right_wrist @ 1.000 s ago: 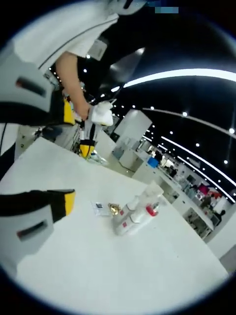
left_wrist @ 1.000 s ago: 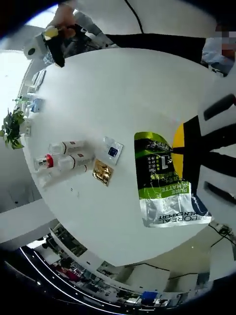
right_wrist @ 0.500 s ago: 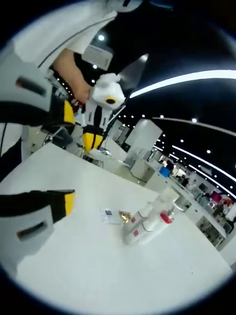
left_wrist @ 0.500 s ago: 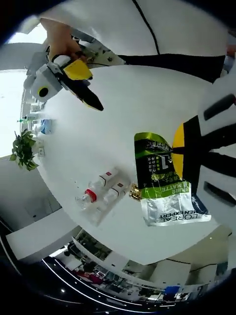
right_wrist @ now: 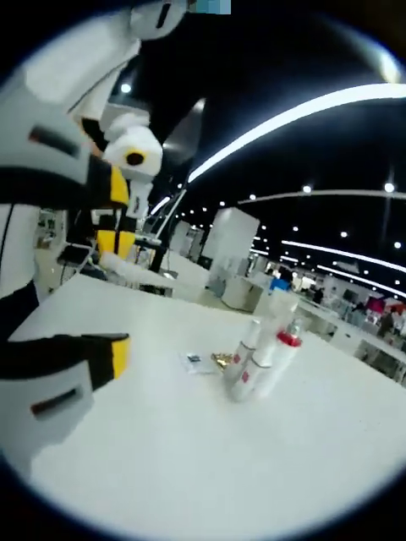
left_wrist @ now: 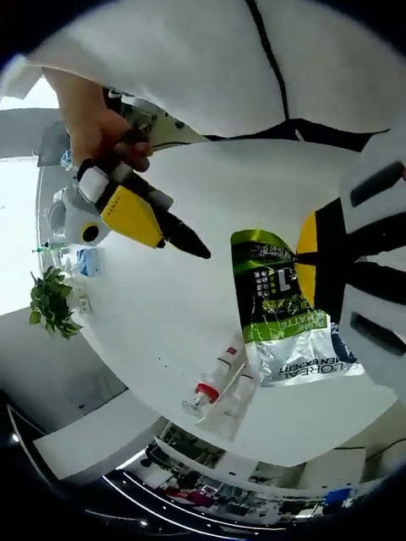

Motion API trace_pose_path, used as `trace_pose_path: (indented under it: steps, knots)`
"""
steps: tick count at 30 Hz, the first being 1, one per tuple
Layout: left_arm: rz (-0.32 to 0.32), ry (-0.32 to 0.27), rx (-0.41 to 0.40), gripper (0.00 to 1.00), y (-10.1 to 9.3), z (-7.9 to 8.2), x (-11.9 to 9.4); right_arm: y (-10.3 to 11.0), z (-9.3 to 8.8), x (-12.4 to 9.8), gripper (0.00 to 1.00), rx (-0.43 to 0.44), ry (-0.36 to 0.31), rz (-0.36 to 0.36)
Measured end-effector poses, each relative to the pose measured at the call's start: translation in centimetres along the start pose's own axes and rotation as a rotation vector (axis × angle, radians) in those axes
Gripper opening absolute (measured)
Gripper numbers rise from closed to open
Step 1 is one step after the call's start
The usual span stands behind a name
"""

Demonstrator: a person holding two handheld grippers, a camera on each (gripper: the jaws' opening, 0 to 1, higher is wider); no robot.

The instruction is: Arrange the skincare products in the storage area until every visible bottle or jar stands upright without overlapping.

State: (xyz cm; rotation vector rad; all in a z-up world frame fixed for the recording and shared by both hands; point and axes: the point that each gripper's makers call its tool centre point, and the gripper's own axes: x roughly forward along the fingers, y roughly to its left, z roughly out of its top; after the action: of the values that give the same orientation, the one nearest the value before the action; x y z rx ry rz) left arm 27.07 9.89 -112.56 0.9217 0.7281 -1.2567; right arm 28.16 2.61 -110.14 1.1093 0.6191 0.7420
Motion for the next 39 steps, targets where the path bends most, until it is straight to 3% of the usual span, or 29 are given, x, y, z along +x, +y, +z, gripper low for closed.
trace_pose_path:
  steps: [8,10,15,20,21,24,29,39]
  knots:
    - [0.004,0.039,0.12,0.0,-1.2,0.9,1.1,-0.7,0.0,0.7,0.7,0.138,-0.014,-0.02]
    - [0.005,0.068,0.177,0.0,-1.5,1.0,1.5,-1.1,0.1,0.8,0.7,0.156,-0.014,-0.035]
    - [-0.017,0.076,0.229,0.0,-2.4,2.2,1.9,-1.1,1.1,1.3,0.69,0.204,-0.032,-0.037]
    - [-0.044,0.059,0.346,0.0,-3.8,4.5,2.0,-1.2,0.8,1.8,0.57,0.199,0.002,-0.064]
    - [-0.046,0.054,0.34,0.0,-4.1,4.9,2.0,-1.3,0.6,1.8,0.53,0.202,0.009,-0.077]
    - [-0.048,0.042,0.353,0.0,-4.3,5.8,2.0,-1.5,0.1,1.5,0.26,0.217,0.029,-0.081]
    - [-0.038,0.008,0.368,0.0,-4.4,6.7,1.3,-1.3,0.5,0.7,0.07,0.23,0.007,-0.076]
    - [-0.018,-0.052,0.389,0.0,-5.0,7.1,0.8,-0.4,0.5,0.0,0.01,0.129,0.042,-0.072]
